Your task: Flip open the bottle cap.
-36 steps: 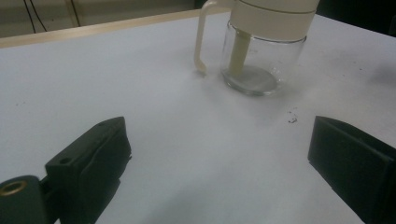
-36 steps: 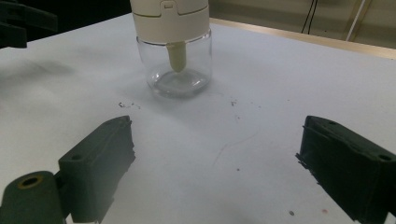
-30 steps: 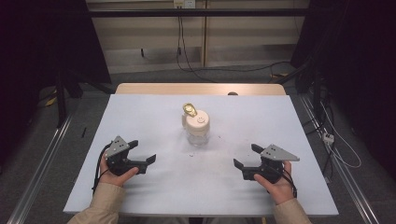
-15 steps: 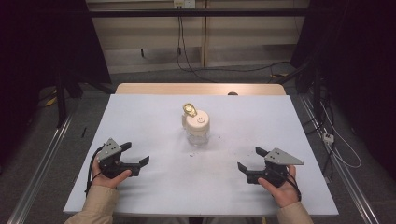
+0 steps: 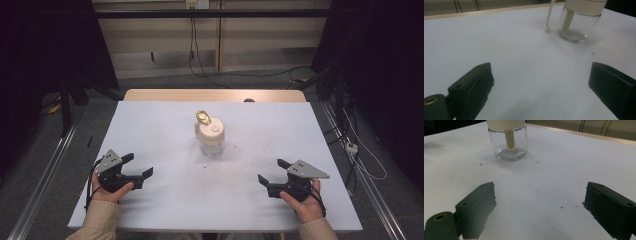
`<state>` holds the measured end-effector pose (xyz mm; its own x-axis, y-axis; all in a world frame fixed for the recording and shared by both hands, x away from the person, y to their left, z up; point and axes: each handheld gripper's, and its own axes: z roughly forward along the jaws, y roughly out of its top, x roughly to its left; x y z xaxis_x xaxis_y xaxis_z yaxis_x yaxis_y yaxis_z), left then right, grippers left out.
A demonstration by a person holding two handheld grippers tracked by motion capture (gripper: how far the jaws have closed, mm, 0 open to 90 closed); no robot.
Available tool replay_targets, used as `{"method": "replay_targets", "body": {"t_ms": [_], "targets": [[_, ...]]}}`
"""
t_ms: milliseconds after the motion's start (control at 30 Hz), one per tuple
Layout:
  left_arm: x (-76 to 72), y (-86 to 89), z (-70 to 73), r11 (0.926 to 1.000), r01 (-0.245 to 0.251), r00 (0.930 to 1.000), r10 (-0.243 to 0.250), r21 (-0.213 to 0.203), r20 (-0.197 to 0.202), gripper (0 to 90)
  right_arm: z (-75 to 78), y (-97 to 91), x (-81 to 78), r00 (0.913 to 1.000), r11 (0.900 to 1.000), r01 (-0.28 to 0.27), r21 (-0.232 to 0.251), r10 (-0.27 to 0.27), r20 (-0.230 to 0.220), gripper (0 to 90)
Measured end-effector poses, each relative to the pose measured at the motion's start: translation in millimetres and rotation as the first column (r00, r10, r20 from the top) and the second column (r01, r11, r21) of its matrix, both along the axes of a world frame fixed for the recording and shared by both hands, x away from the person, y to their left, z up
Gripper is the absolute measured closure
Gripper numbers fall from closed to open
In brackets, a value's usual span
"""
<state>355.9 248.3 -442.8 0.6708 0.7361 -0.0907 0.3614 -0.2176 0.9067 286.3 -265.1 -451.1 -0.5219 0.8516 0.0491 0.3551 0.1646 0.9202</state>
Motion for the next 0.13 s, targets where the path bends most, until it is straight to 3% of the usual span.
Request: {"method": "replay_targets", "body": {"t_ms": [133], "targets": [[0.1, -1.0, 1.3, 1.0, 0.007, 1.0, -0.007, 0.0, 0.002, 5.1, 0.4, -0.1, -0.1, 1.0, 1.0, 0.002, -0.007, -0.002, 0.002, 9.3]]}}
